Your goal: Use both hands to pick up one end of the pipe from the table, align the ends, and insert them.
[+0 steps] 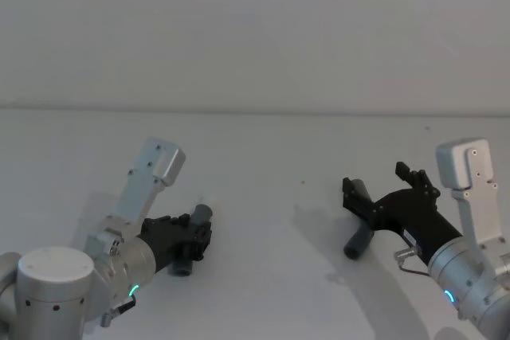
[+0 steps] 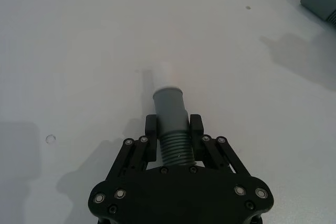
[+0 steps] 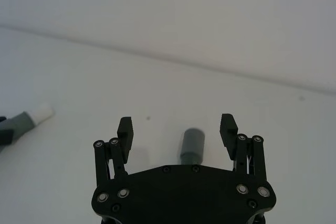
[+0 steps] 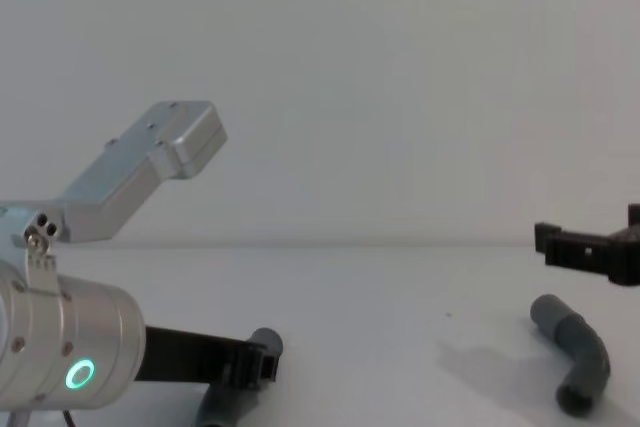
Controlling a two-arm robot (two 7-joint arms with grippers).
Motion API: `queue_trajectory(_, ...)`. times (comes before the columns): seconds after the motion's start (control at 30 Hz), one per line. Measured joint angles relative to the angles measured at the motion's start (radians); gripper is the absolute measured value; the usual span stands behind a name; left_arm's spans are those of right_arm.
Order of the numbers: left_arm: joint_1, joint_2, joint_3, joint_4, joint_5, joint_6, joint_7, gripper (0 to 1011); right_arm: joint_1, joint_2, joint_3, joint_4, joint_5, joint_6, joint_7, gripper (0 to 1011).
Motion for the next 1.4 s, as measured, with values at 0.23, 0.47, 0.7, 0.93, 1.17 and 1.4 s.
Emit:
queue_trajectory(0.23,0.0,0.0,0.0,0.0,0.0,0.0,0.0,351,0.002,-0.03,0.0,-0.017,0.021,0.117,-0.015,1002)
queue_trajectory(0.47,0.0,0.0,0.0,0.0,0.0,0.0,0.0,351,0.015,-0.082,0.009,-0.017,0.046,0.209,-0.047,1002)
queue_trajectory(0.7,0.0,0.0,0.0,0.0,0.0,0.0,0.0,351,0.03,-0.13,0.017,-0.001,0.056,0.263,-0.082,1002)
queue_trajectory(0.93,0.0,0.0,0.0,0.0,0.0,0.0,0.0,351,0.044,-0.167,0.023,0.023,0.055,0.296,-0.115,1002)
queue_trajectory(1.17,0.0,0.0,0.0,0.0,0.0,0.0,0.0,351,0.057,-0.187,0.027,0.049,0.04,0.305,-0.14,1002)
queue_trajectory(1.4,0.0,0.0,0.0,0.0,0.0,0.0,0.0,351,0.066,-0.196,0.03,0.069,0.028,0.305,-0.149,1002)
